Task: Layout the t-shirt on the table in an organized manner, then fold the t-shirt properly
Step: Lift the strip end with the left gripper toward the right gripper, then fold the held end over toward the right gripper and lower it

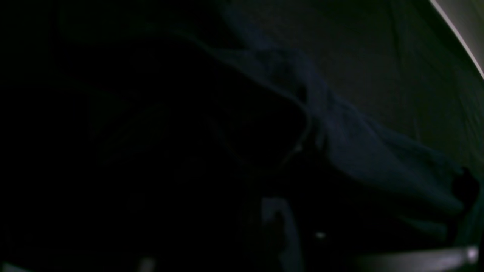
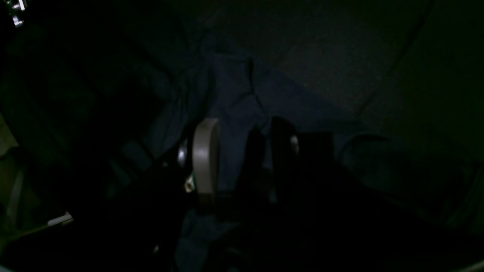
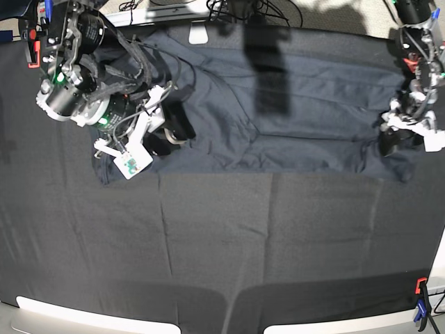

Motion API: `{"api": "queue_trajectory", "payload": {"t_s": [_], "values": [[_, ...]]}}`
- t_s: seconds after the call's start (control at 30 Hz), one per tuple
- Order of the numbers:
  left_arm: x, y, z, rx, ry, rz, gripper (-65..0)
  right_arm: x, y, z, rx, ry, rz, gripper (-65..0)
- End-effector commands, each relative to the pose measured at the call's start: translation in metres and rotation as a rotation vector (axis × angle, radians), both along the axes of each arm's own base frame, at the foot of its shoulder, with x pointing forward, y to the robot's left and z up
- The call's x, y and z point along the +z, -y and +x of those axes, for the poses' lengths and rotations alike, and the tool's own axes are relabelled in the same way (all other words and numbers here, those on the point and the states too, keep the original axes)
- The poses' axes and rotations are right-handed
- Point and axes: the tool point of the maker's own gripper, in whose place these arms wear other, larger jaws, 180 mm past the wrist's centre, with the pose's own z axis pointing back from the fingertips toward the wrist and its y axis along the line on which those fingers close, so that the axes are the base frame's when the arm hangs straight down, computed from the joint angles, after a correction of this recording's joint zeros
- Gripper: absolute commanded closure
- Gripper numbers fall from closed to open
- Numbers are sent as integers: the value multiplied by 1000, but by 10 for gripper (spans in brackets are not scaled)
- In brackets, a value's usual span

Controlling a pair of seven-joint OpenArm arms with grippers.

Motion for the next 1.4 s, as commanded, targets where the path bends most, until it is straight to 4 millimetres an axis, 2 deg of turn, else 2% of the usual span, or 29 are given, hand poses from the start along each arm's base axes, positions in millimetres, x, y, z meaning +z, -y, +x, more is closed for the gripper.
{"api": "queue_trajectory", "payload": {"t_s": [0.0, 0.03, 0.07, 0.37, 0.5, 0.6, 0.73, 0.93, 1.1, 1.27, 1.37], "values": [[10, -7, 5, 3, 30, 14, -55, 12, -2, 5, 10, 43, 20, -222], [12, -11, 5, 13, 34, 16, -11, 12, -2, 5, 10, 41, 18, -222], [13, -16, 4, 29, 39, 16, 0, 12, -2, 5, 10, 40, 17, -222], [43, -86, -8, 269, 172, 39, 0, 12, -2, 5, 10, 40, 17, -222], [45, -91, -9, 278, 175, 41, 0, 12, -2, 5, 10, 40, 18, -222], [54, -88, -7, 282, 200, -31, 0, 12, -2, 5, 10, 40, 17, -222], [70, -61, -9, 194, 195, -111, 0, 12, -2, 5, 10, 41, 17, -222], [91, -4, -29, 119, 239, -142, 0, 13, -2, 5, 10, 46, 21, -222], [88, 51, -32, 8, 218, -187, 0, 13, -2, 5, 10, 46, 22, -222], [81, 122, -28, -182, 181, -256, 0, 13, -2, 6, 9, 46, 20, -222], [84, 156, -26, -266, 186, -294, 0, 10, 3, 7, -1, 46, -13, -222]]}}
